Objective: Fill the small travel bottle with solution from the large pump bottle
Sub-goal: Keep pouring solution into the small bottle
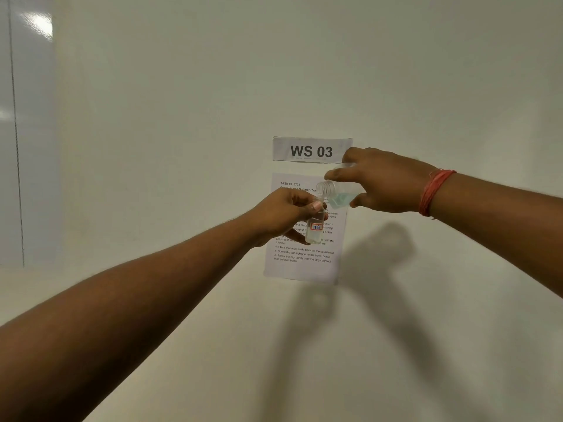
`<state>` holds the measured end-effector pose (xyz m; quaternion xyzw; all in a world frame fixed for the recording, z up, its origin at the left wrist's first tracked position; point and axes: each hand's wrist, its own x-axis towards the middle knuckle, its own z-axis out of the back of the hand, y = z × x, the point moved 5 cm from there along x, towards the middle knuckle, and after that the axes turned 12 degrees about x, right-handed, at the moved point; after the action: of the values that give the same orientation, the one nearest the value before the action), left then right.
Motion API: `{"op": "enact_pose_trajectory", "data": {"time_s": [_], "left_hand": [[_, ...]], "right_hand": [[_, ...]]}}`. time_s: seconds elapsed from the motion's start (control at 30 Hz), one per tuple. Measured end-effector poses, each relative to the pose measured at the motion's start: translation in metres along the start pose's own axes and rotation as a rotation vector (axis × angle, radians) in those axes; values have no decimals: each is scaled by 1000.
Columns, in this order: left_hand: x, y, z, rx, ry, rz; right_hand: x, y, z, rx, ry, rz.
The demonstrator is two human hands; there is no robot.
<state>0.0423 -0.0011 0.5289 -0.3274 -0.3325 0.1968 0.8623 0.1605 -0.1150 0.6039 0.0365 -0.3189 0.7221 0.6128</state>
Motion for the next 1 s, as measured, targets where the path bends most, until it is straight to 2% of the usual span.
{"op": "enact_pose_trajectory", "data": {"time_s": [1.0], "left_hand": [[-5, 0, 2, 16, -9, 3]], "right_hand": [[1, 4, 2, 16, 9, 7]]}}
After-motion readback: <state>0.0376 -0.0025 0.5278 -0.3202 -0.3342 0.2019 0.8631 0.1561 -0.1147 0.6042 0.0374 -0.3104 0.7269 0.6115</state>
